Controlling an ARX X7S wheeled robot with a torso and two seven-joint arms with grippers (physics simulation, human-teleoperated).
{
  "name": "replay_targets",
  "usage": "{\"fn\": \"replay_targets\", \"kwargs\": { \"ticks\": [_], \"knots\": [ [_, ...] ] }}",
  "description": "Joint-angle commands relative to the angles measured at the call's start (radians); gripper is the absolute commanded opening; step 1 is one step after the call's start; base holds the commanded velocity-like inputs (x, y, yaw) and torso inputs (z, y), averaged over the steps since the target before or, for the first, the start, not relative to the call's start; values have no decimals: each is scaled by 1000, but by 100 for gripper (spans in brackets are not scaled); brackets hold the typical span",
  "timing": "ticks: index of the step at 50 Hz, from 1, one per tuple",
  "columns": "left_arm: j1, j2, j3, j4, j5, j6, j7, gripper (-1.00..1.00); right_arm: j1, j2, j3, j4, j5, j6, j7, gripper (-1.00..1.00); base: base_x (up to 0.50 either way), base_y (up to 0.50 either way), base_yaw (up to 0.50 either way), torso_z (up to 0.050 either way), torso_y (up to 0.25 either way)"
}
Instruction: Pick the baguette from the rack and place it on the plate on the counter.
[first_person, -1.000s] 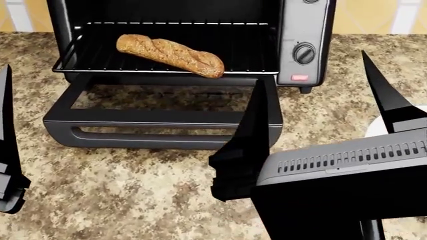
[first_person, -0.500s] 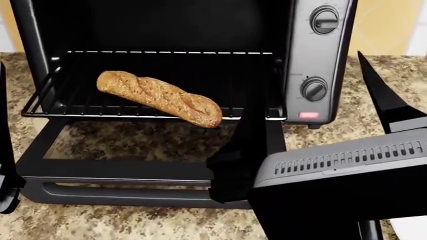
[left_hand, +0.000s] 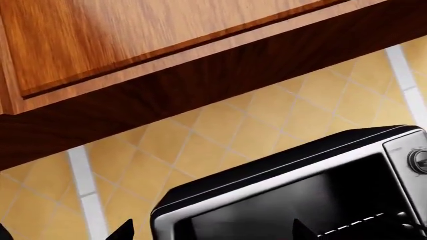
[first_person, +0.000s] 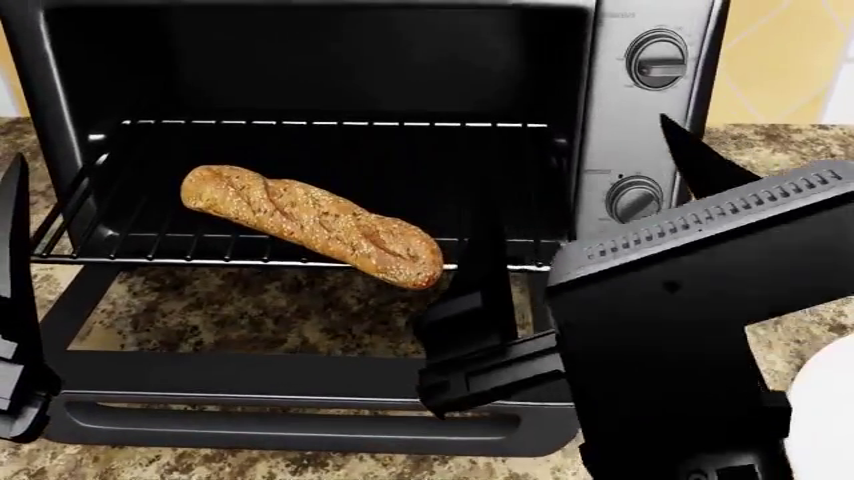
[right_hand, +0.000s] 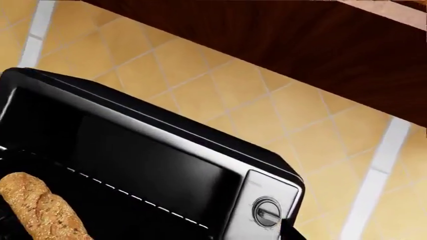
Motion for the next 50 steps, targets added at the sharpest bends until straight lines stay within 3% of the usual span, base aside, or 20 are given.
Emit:
{"fn": "replay_targets", "kwargs": {
  "ticks": [1,3,28,50],
  "knots": [
    [1,-25,13,7,-4,25,-9,100,196,1,-6,142,-303,152,-519,100,0,0,0,0,0],
    [-4,-34,13,11,-11,28,-13,100,255,-27,36,208,-411,154,-677,100,0,0,0,0,0],
    [-62,-64,141,14,35,76,-48,100,427,28,88,540,26,157,-679,100,0,0,0,0,0],
    [-126,-81,256,15,60,143,-57,100,581,-3,143,744,186,157,-679,100,0,0,0,0,0]
  ]
}}
